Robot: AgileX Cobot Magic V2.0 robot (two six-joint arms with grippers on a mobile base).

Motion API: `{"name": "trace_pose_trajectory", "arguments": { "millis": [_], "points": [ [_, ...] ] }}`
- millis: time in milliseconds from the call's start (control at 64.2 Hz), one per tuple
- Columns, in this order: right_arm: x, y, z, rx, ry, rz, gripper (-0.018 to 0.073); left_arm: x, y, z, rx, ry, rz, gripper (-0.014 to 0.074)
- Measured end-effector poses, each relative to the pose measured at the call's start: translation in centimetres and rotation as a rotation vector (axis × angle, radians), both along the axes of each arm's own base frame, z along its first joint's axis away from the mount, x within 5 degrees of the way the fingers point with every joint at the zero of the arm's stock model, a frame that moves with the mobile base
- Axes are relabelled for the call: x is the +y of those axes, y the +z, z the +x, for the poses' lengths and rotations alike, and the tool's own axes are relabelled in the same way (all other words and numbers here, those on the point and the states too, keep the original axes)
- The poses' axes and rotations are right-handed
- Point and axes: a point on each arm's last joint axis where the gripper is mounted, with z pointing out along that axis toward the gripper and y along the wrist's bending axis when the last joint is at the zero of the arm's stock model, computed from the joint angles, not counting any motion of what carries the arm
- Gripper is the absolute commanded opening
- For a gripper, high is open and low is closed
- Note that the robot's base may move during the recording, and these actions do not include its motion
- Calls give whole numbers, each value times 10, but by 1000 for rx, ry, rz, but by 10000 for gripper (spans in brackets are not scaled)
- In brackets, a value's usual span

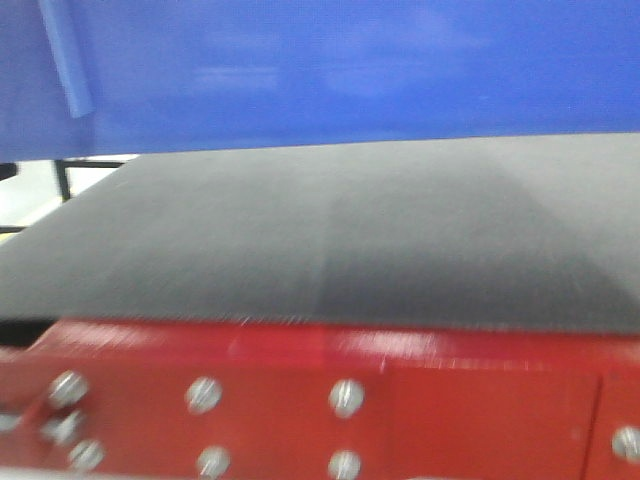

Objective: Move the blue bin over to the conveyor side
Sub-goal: 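Carry the blue bin over the dark conveyor belt with both grippers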

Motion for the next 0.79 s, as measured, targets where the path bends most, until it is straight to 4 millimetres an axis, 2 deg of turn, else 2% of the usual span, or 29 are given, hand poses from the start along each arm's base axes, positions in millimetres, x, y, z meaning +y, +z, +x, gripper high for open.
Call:
{"name": "trace_pose_trajectory", "arguments": {
  "millis": [794],
  "points": [
    [0, 0, 0, 0, 0, 0, -79, 0, 0, 0, 0, 0, 0, -18]
  ]
}}
